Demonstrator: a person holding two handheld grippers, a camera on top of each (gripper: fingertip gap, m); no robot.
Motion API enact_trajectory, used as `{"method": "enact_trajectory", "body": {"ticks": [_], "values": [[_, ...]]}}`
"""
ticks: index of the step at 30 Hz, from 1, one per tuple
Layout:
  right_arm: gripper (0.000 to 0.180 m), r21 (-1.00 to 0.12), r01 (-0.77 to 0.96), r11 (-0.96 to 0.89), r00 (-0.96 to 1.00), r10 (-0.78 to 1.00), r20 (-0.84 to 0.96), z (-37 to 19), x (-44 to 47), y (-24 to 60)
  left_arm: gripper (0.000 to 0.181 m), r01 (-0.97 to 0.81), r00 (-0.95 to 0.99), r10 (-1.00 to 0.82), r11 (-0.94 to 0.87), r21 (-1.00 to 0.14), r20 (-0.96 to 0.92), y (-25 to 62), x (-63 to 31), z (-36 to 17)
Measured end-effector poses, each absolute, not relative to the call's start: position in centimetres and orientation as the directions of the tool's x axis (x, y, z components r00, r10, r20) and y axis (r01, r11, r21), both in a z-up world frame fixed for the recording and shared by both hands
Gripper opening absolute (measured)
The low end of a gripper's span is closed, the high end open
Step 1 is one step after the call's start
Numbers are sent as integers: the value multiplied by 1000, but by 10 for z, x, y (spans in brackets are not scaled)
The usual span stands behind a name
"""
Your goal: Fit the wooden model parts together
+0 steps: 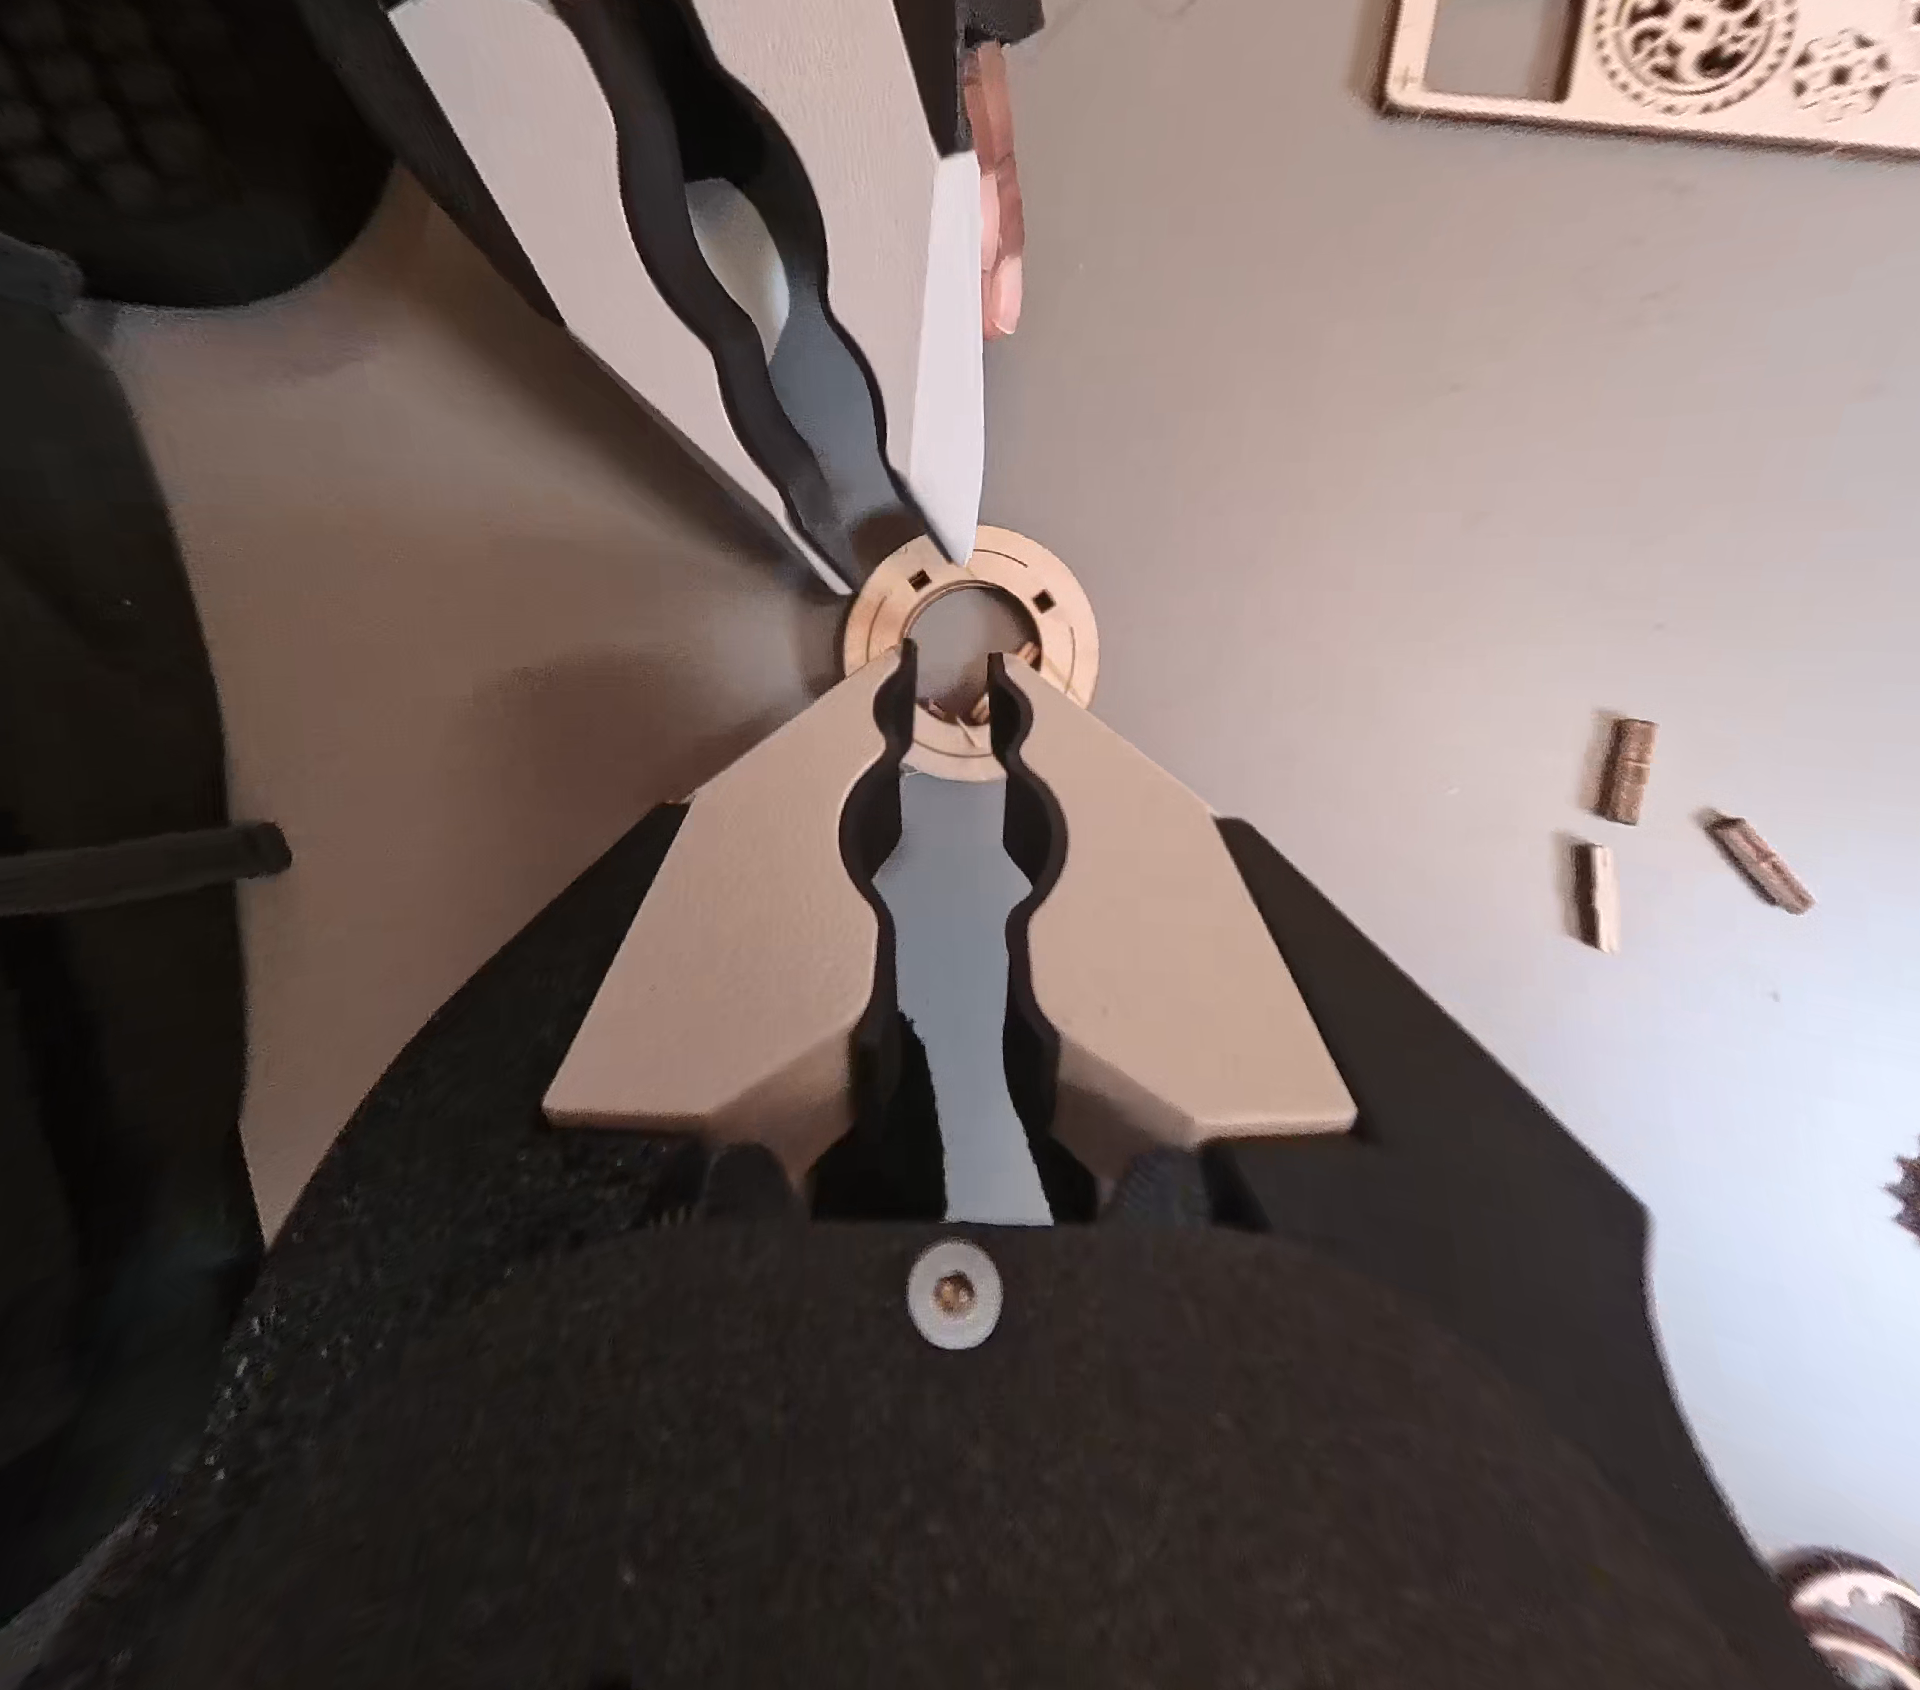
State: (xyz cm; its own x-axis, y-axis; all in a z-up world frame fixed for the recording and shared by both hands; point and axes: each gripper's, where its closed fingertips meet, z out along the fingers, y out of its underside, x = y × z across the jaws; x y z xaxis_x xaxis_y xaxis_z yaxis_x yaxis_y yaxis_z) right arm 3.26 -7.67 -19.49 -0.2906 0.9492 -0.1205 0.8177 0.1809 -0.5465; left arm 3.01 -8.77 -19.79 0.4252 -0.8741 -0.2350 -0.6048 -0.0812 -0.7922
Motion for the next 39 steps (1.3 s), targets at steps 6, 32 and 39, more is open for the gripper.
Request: {"method": "enact_trajectory", "body": {"ticks": [6,32,39], "values": [[11,-451,863,229,-281,959,-49,-209,32,-75,16,-624,416,-874,-75,-778,-250,-88,31,-201],[1,-707,681,188,-293,956,-28,-176,22,-76,17,-533,467,-861,-94,-841,-200,-86,30,-186],[2,-924,164,-344,-279,882,-378,-87,21,-81,19,-114,478,-872,-186,-976,110,-88,43,-122]]}}
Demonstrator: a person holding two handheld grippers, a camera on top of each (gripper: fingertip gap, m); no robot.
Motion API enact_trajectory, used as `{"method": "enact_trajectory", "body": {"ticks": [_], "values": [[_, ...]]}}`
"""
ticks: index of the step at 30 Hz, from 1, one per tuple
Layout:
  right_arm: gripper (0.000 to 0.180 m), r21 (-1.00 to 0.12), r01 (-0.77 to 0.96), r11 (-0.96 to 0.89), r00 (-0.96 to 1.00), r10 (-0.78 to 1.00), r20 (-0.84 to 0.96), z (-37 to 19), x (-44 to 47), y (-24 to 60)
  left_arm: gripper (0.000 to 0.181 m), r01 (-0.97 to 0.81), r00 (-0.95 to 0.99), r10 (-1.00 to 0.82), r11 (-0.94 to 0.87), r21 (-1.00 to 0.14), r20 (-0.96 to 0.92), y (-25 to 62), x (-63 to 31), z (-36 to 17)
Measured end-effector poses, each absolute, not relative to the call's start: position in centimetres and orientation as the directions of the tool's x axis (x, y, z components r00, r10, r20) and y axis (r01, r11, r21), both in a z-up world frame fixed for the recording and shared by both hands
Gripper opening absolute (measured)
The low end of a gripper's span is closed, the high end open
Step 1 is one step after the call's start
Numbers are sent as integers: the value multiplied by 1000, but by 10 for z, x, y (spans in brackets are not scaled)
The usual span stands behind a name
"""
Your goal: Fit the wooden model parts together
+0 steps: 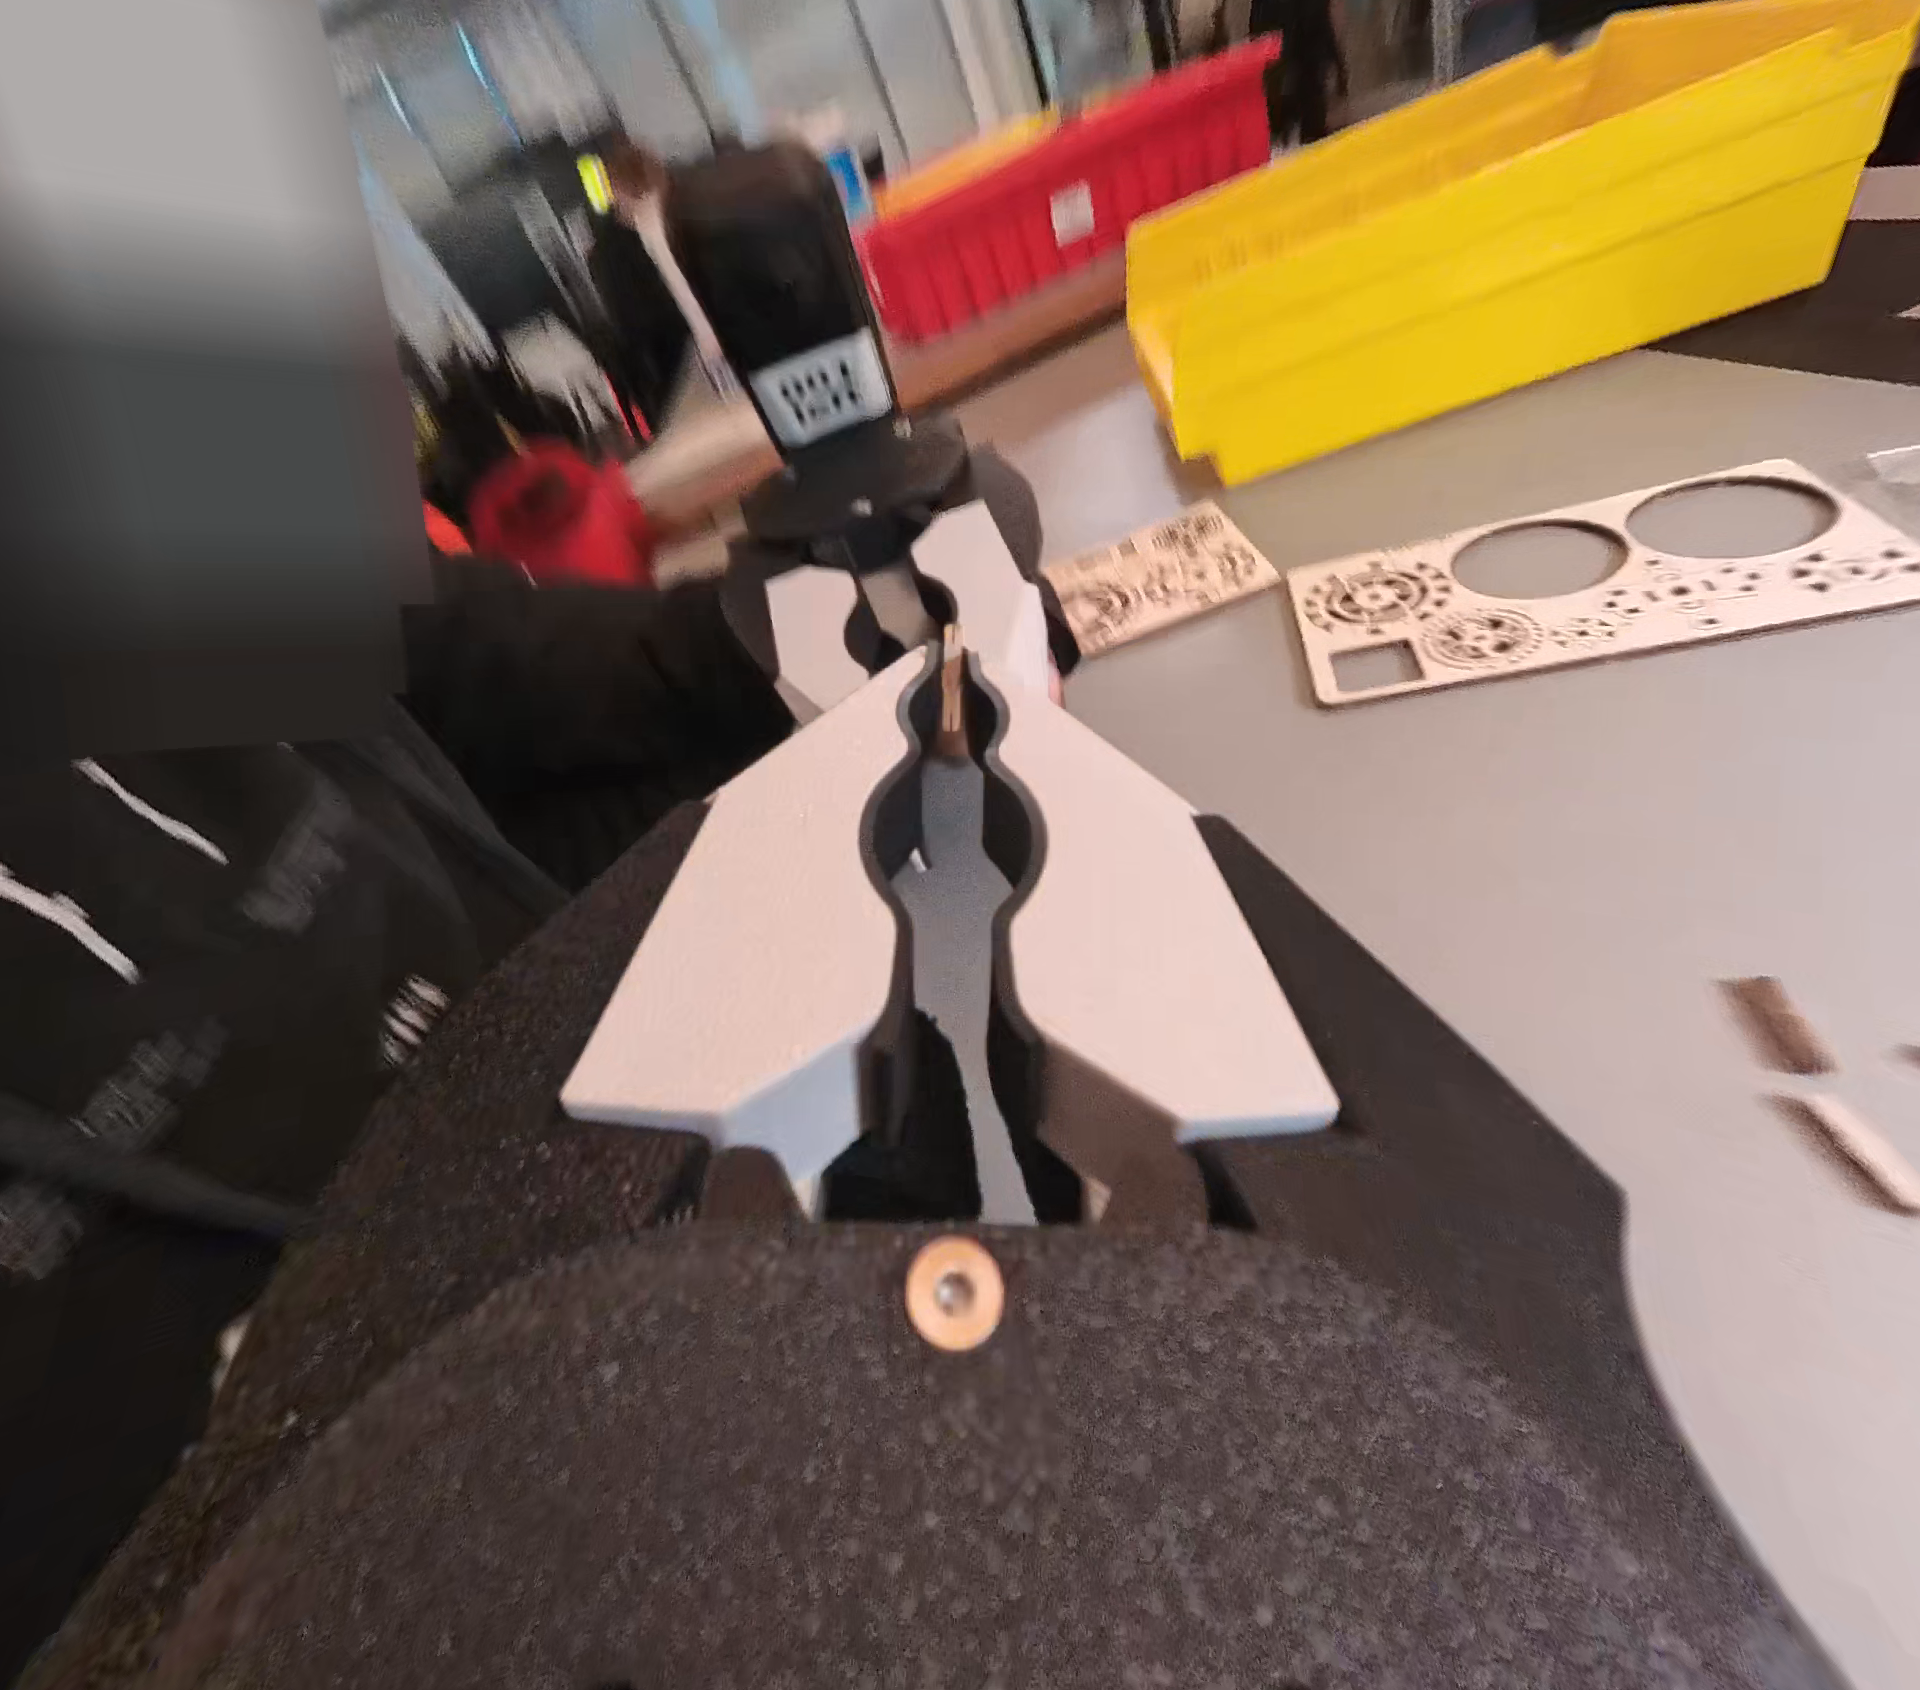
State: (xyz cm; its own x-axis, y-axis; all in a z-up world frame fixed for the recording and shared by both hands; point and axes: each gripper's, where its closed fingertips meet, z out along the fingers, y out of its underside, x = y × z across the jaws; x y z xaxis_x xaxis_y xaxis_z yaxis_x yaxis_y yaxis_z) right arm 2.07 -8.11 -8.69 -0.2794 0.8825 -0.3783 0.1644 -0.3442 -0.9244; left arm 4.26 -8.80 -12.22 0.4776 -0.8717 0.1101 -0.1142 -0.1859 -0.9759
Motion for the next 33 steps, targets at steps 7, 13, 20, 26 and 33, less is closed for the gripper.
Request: {"method": "enact_trajectory", "body": {"ticks": [7,13,20,26,33], "values": [[1,-740,-81,-668,-308,723,-618,-68,20,-80,16,192,434,-825,-308,-932,362,-82,39,-80],[2,-782,-125,-611,-277,778,-564,-66,18,-84,1,234,391,-825,-339,-911,407,-88,34,-76],[13,-971,88,-224,-362,901,-241,-66,34,-105,1,144,166,-873,-438,-887,458,-116,46,-80],[17,-880,307,364,-594,795,121,-84,52,-125,1,-13,-114,-822,-560,-828,557,-157,68,-89],[10,-791,270,549,-761,625,174,-88,60,-153,1,-61,-180,-718,-674,-736,672,-162,70,-98]]}}
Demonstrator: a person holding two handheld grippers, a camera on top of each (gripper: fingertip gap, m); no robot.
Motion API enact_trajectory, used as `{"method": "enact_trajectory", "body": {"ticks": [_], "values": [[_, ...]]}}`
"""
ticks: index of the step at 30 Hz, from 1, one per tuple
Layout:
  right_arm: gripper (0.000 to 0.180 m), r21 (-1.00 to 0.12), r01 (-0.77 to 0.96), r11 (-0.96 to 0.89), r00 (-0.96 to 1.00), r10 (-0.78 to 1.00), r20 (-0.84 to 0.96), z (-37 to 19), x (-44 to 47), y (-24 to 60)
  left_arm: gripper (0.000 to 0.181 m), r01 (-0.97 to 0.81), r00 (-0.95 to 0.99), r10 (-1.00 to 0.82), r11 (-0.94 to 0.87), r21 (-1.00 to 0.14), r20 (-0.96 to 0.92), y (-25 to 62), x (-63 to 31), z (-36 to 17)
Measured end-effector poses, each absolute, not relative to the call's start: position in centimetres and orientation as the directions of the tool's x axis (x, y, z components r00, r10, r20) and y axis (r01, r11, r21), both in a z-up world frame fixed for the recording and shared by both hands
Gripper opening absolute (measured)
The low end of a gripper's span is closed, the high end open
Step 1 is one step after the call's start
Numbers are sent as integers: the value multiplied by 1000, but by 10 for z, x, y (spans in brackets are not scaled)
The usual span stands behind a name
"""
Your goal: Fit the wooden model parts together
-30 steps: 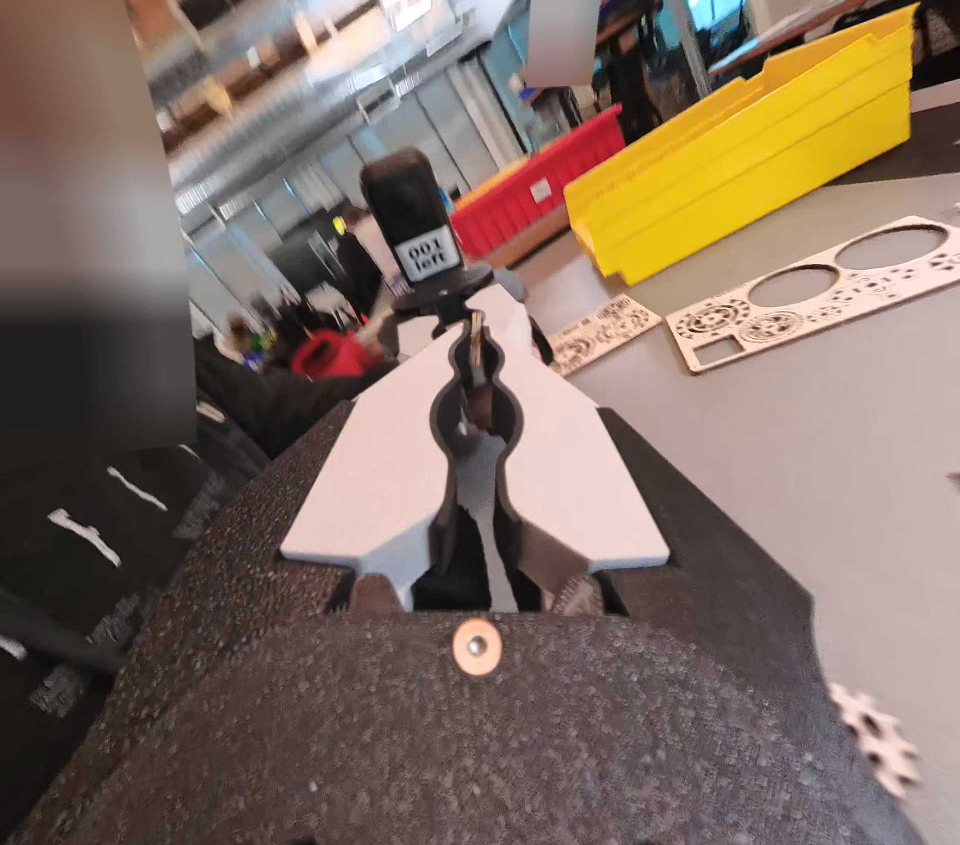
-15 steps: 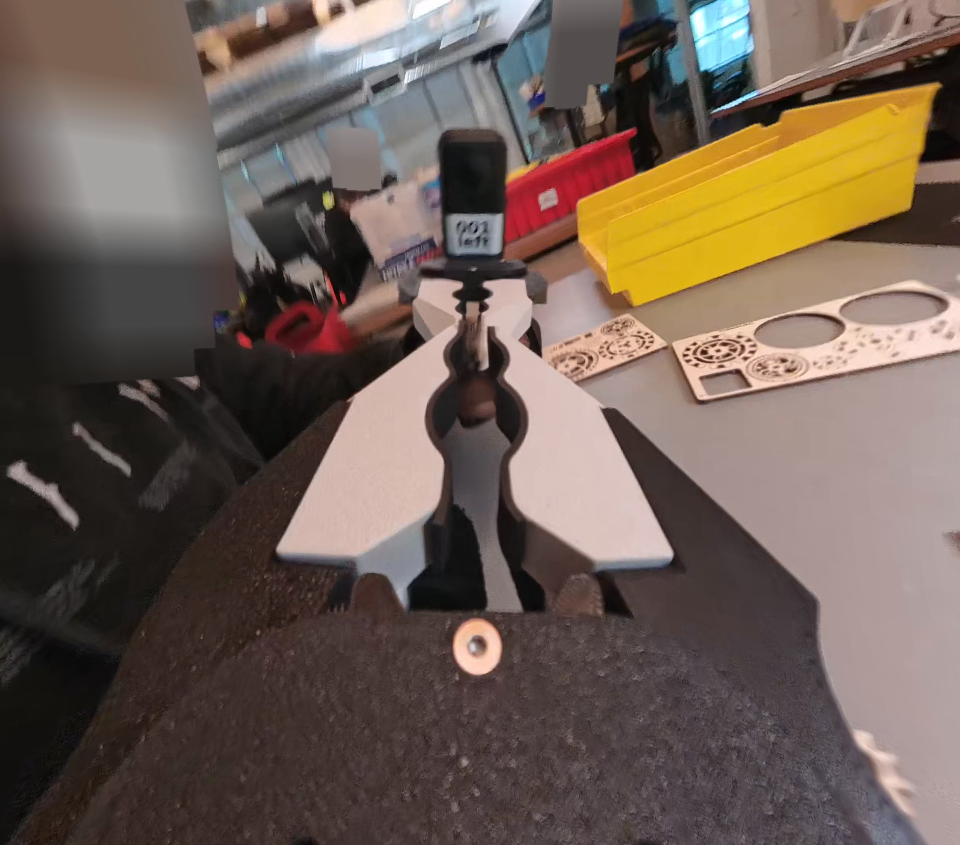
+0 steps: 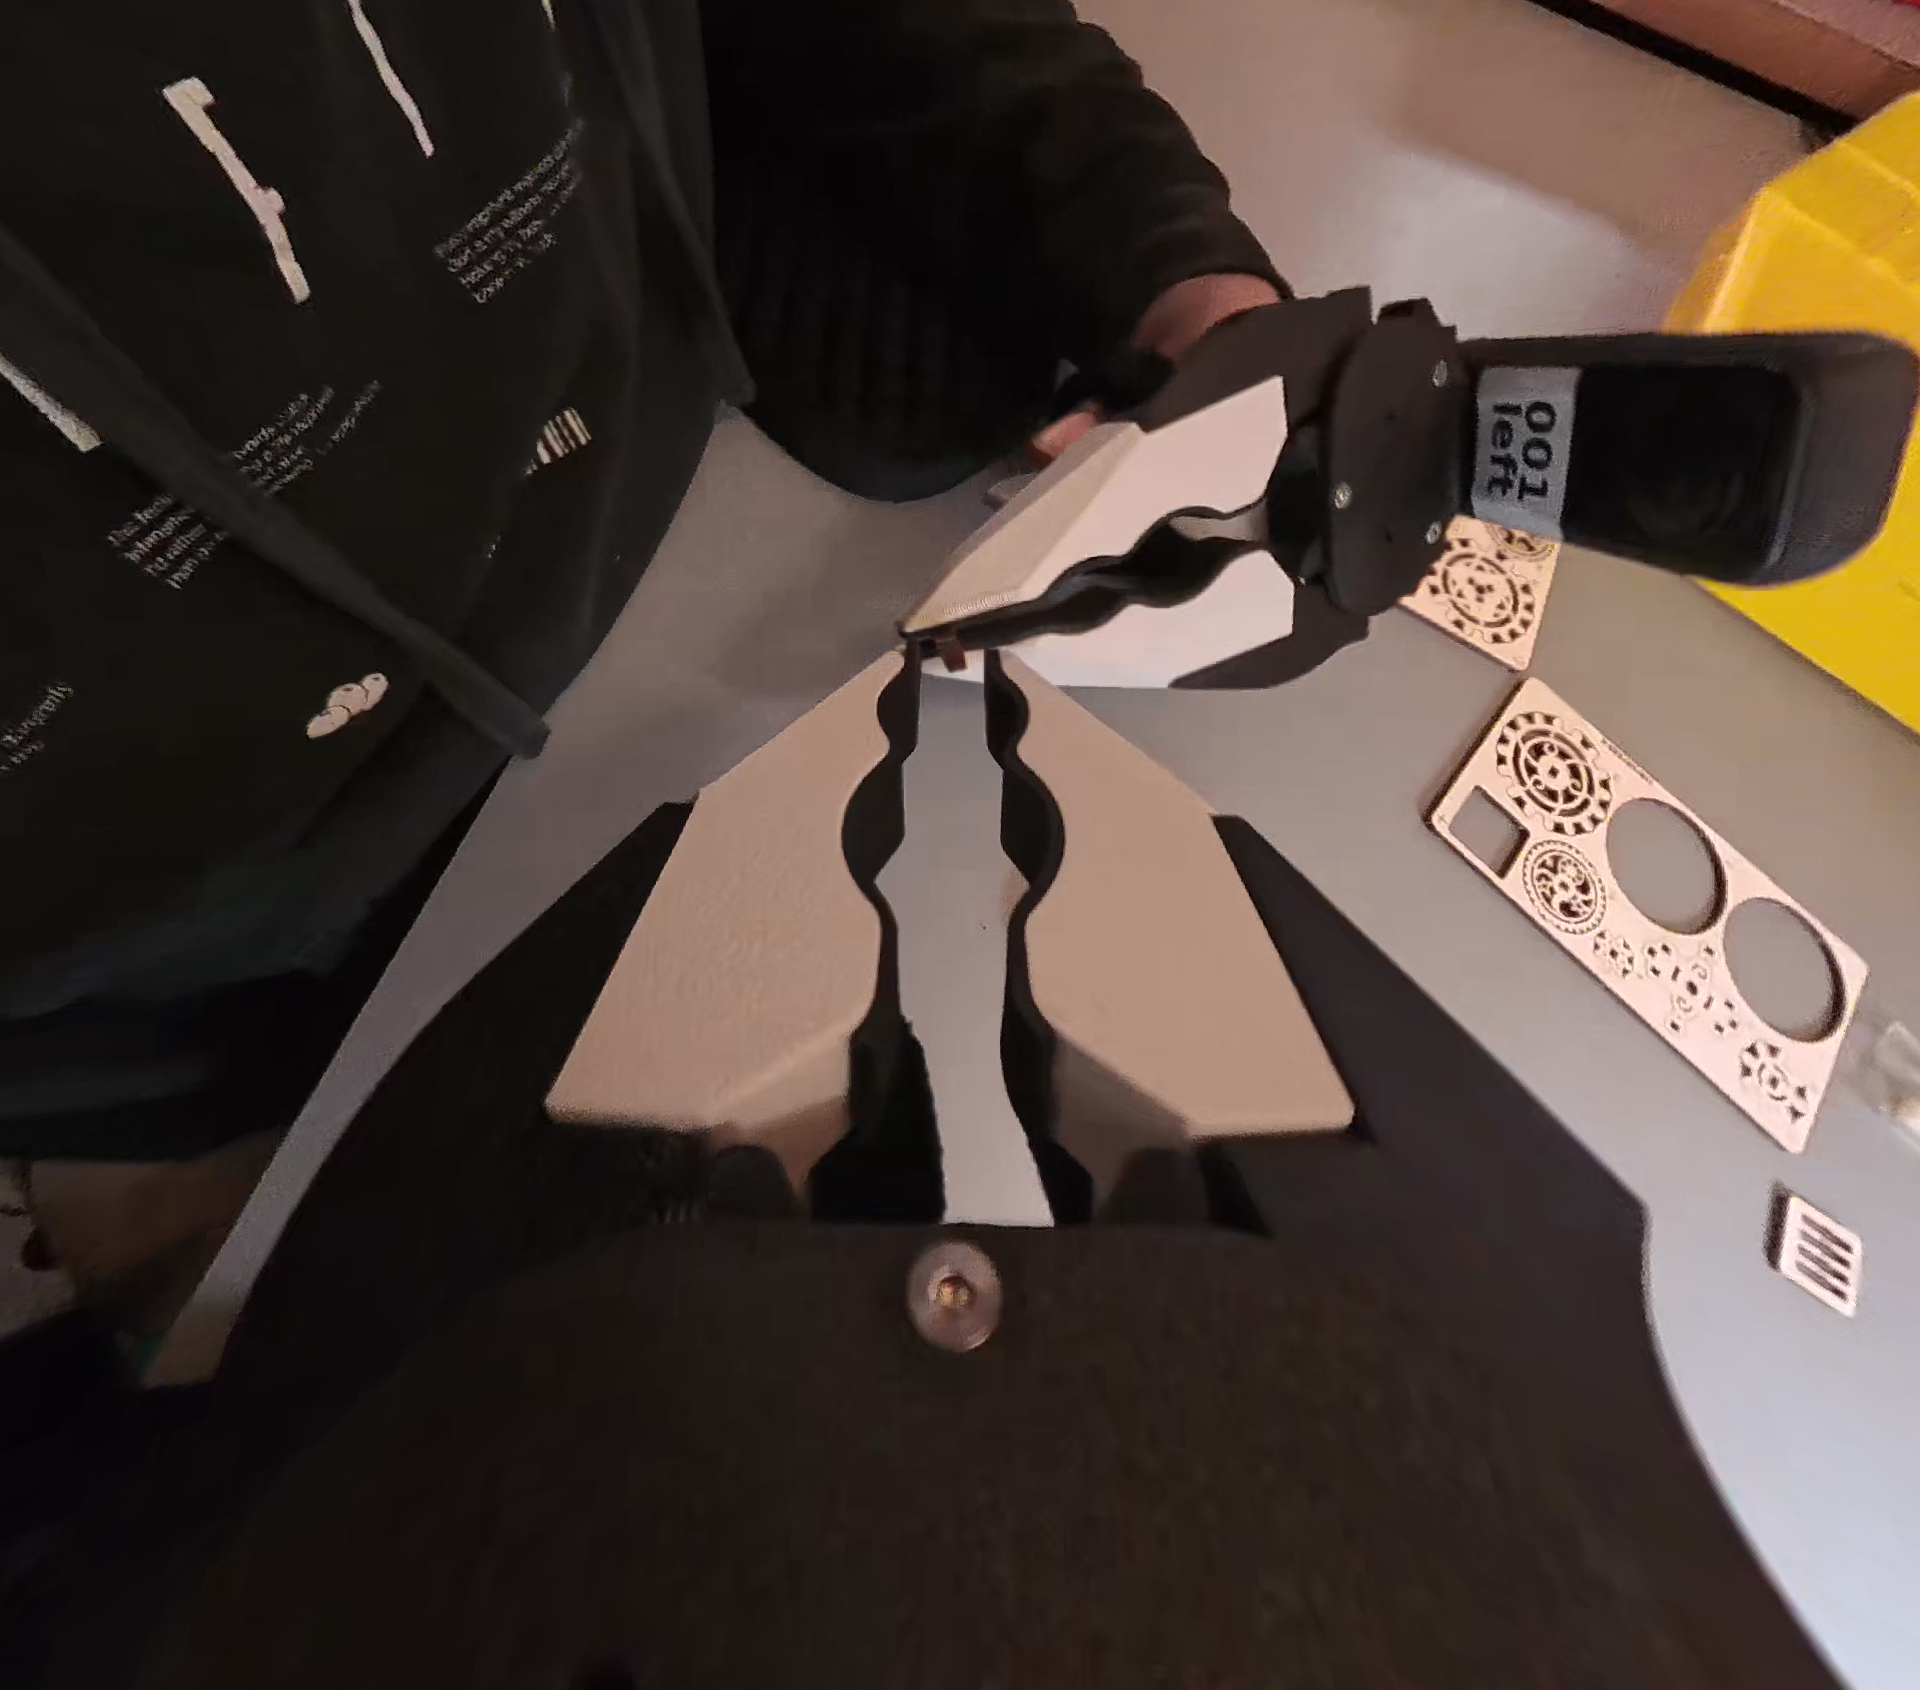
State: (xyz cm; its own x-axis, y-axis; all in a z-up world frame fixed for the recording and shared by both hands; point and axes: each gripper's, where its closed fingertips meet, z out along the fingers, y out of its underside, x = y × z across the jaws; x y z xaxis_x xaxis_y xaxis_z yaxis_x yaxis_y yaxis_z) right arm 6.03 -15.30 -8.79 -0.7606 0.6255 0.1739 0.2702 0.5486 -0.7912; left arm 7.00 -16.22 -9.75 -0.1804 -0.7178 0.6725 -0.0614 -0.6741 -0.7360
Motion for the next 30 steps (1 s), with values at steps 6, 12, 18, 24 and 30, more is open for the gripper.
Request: {"method": "enact_trajectory", "body": {"ticks": [6,12,18,24,30], "values": [[7,-756,253,604,-783,587,208,-91,58,-159,1,-79,-221,-695,-687,-723,684,-168,71,-97],[3,-741,257,620,-799,568,198,-94,59,-161,1,-87,-232,-689,-688,-720,686,-170,71,-97],[2,-737,250,628,-808,554,198,-94,60,-164,1,-95,-254,-678,-692,-715,690,-172,72,-97],[1,-734,257,629,-802,562,200,-94,59,-163,1,-71,-270,-658,-714,-697,703,-169,70,-96],[1,-716,333,614,-752,631,191,-99,57,-147,18,62,-119,-721,-691,-720,682,-139,59,-93]]}}
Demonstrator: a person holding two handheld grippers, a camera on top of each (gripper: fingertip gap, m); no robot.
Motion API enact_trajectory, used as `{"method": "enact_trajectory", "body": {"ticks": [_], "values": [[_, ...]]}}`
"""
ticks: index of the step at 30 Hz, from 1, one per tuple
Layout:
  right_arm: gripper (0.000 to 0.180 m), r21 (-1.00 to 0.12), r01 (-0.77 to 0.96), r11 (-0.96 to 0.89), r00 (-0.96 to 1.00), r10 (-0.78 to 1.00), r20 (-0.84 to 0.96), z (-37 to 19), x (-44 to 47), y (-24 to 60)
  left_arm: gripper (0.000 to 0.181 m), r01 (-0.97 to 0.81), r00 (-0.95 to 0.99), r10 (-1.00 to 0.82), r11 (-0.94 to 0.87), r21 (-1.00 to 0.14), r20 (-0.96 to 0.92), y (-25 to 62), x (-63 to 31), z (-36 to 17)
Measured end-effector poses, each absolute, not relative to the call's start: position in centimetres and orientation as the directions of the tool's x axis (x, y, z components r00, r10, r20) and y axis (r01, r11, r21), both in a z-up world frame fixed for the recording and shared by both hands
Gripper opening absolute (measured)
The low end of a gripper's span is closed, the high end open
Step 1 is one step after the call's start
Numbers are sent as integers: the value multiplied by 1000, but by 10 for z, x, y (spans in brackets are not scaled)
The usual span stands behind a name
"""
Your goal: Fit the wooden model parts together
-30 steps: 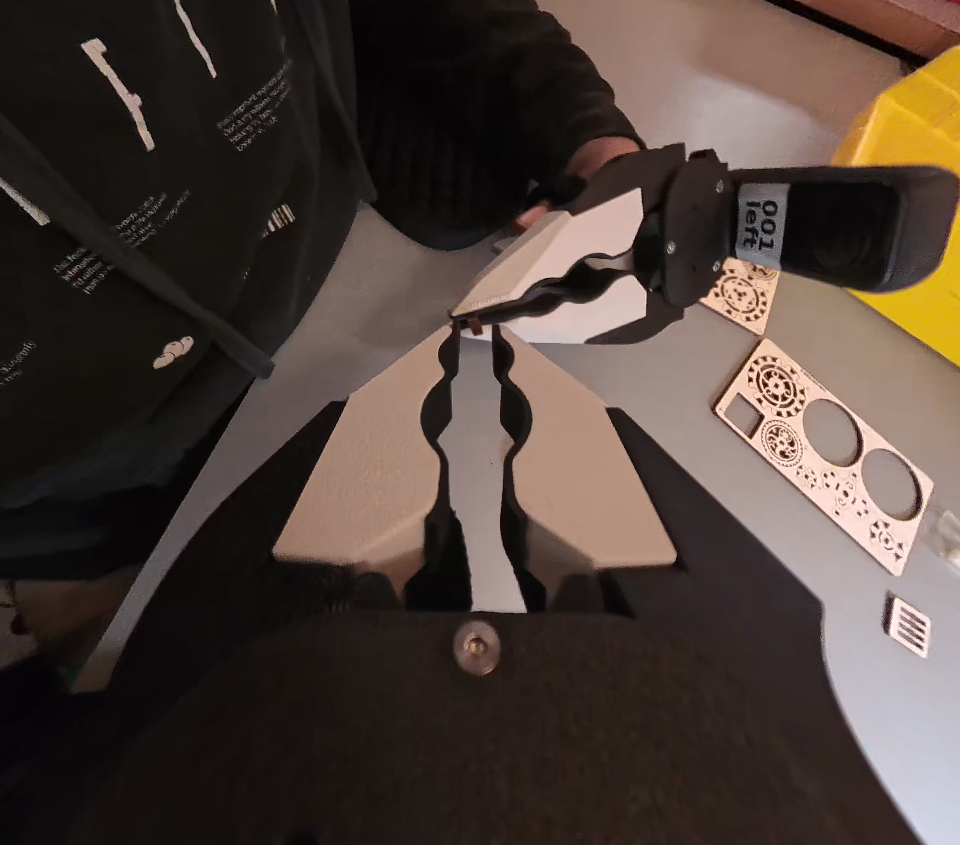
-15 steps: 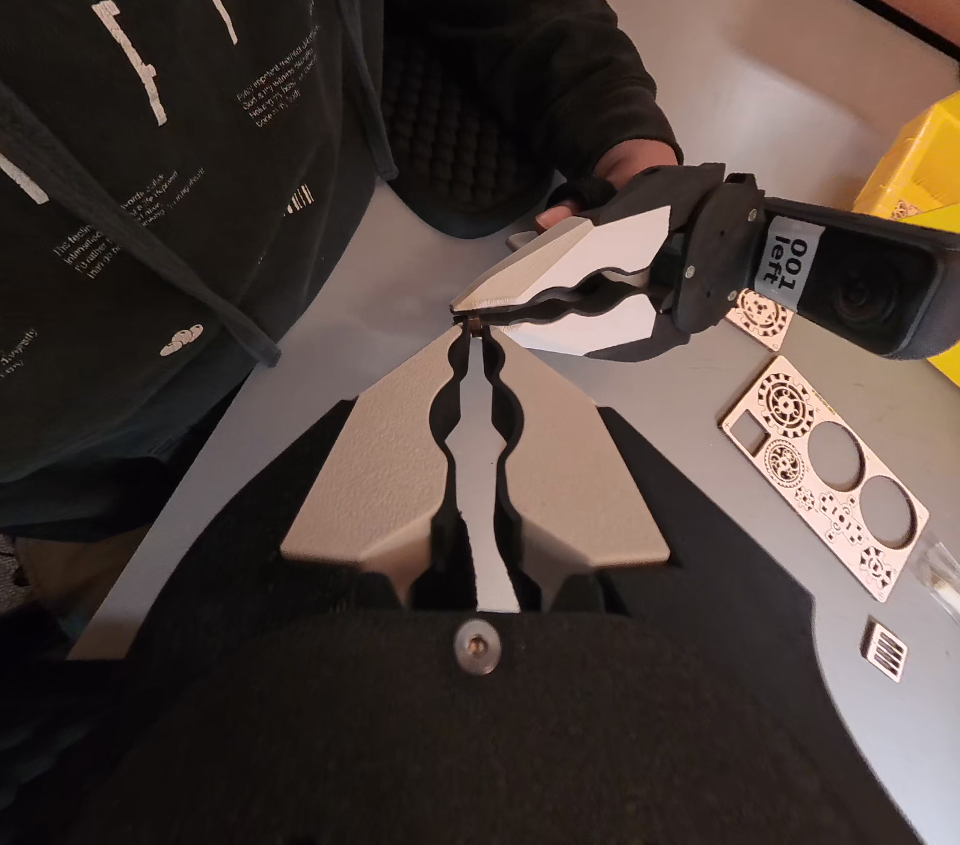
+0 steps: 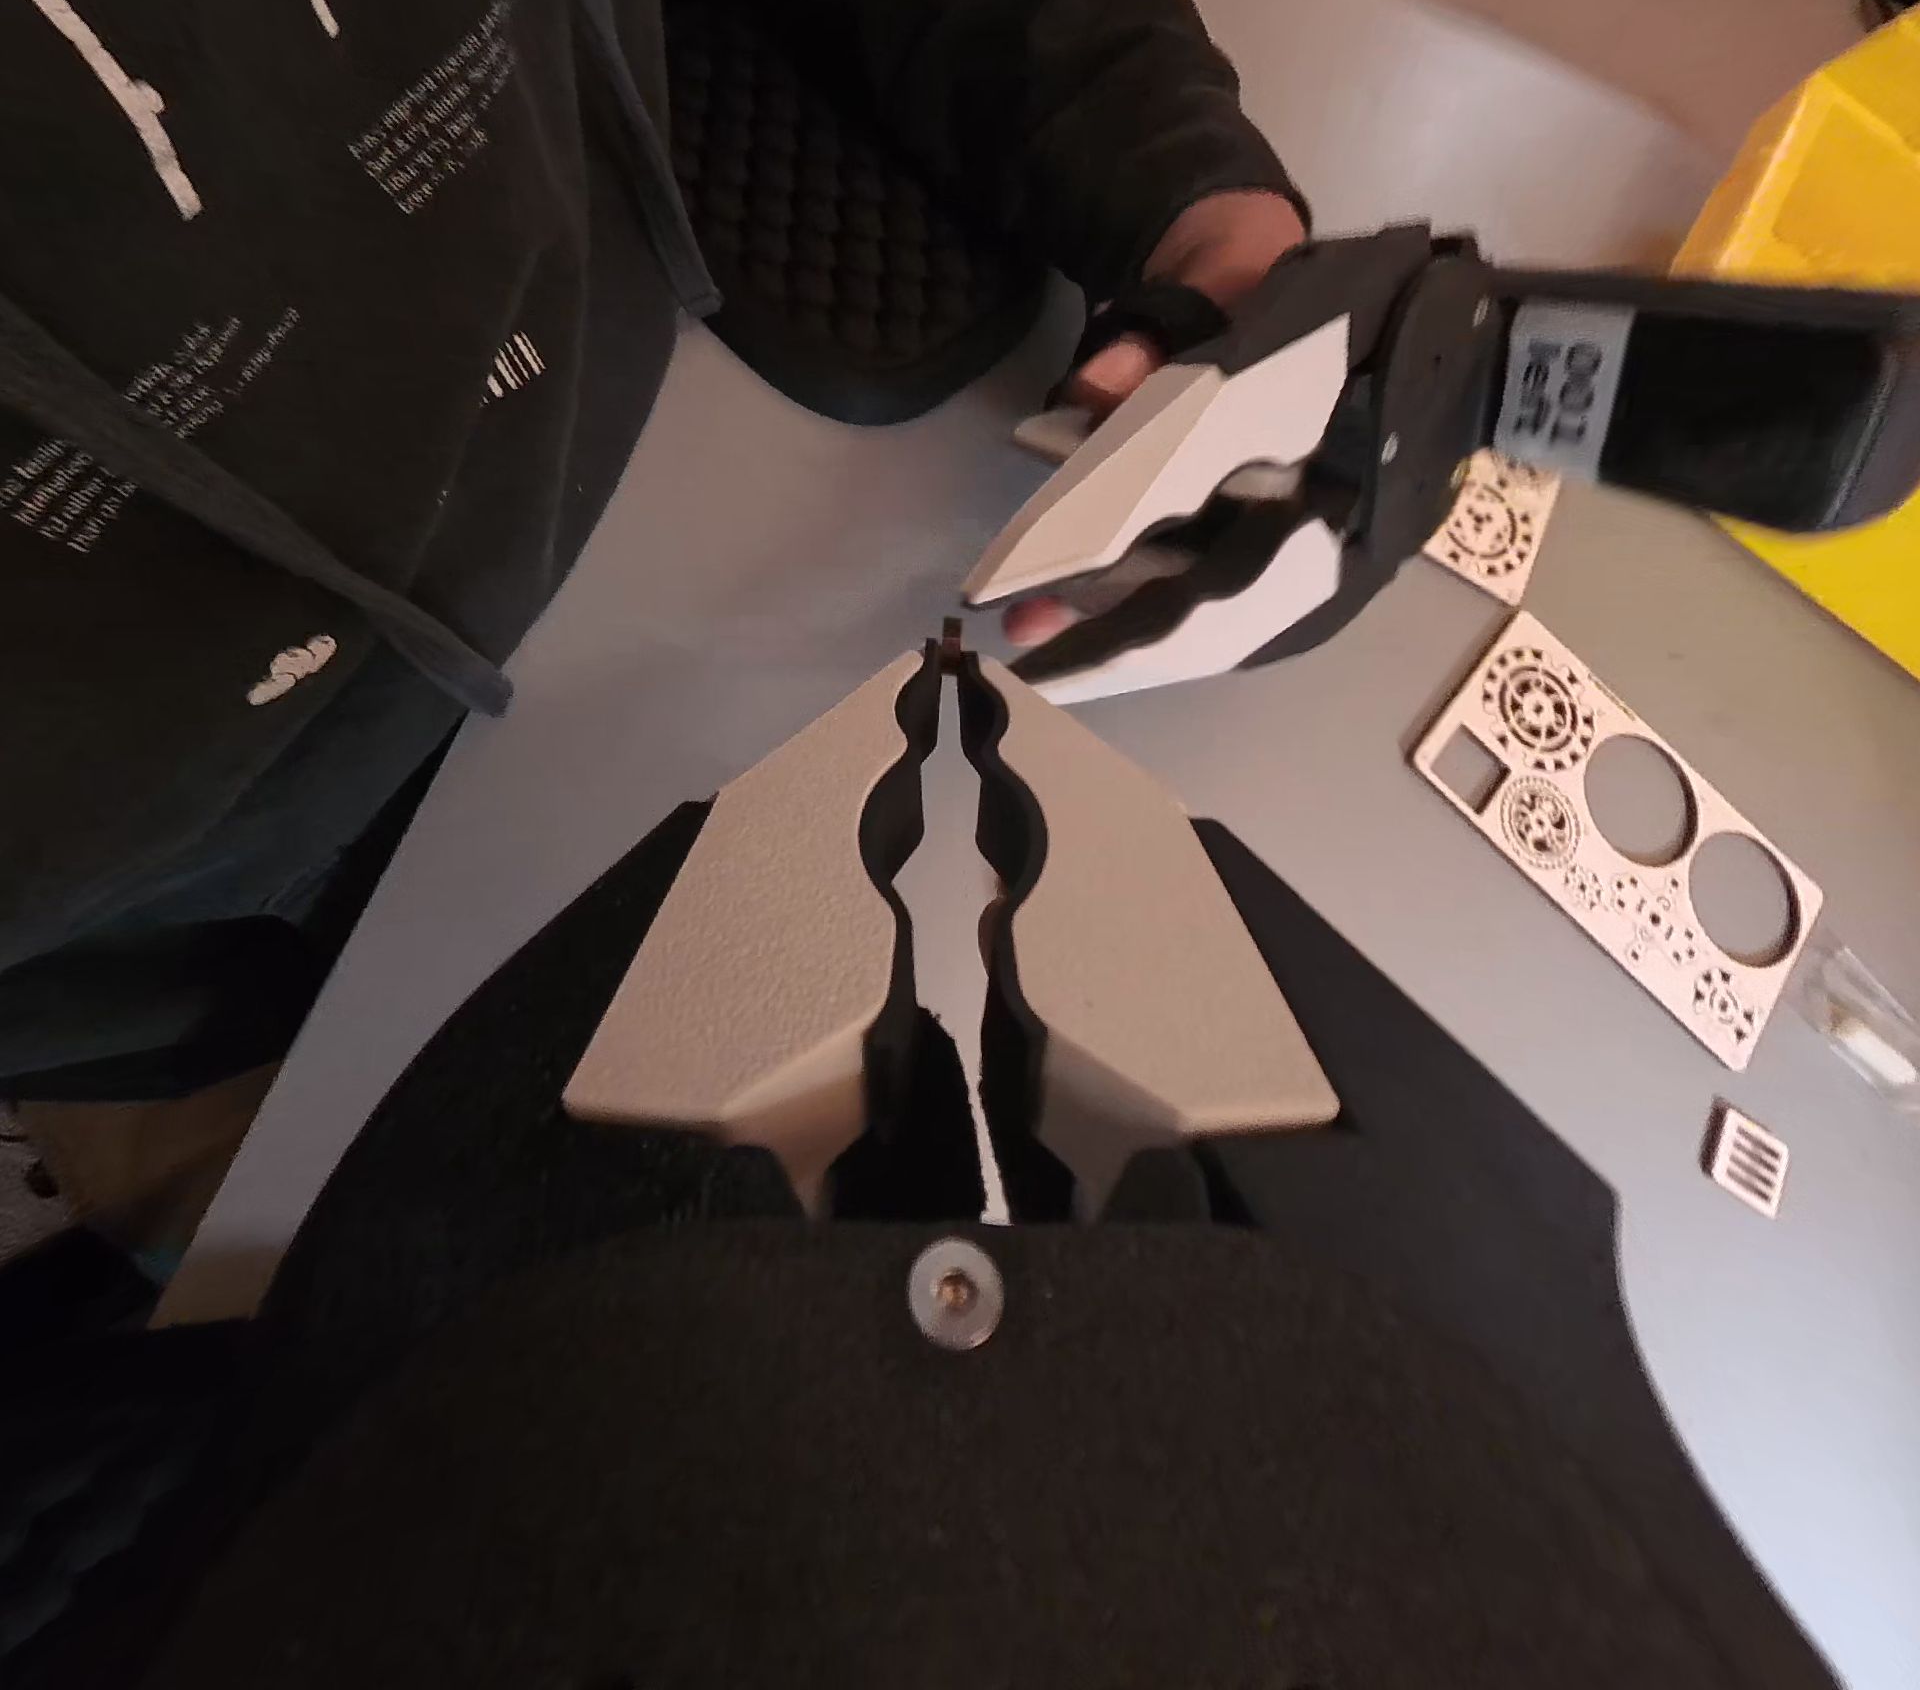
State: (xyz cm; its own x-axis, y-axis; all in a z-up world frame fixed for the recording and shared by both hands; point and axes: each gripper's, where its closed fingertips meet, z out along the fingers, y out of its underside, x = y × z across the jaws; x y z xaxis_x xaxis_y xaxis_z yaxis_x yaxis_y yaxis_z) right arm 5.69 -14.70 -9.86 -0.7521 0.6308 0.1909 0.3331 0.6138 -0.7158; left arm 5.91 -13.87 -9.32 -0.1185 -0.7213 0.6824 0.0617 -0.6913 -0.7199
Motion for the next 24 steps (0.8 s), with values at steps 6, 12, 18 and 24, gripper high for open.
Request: {"method": "enact_trajectory", "body": {"ticks": [6,12,18,24], "values": [[1,-581,531,617,-651,736,187,-123,56,-84,32,-188,535,-793,-447,-875,290,-81,22,-153],[1,-406,686,603,-615,779,118,-163,51,-63,64,-477,600,-800,-363,-801,6,-77,33,-195],[0,-338,739,583,-603,796,55,-178,50,-60,59,-527,594,-804,-367,-767,-23,-73,37,-210],[1,-324,761,561,-587,809,22,-186,48,-60,50,-542,575,-817,-345,-766,-39,-73,36,-210]]}}
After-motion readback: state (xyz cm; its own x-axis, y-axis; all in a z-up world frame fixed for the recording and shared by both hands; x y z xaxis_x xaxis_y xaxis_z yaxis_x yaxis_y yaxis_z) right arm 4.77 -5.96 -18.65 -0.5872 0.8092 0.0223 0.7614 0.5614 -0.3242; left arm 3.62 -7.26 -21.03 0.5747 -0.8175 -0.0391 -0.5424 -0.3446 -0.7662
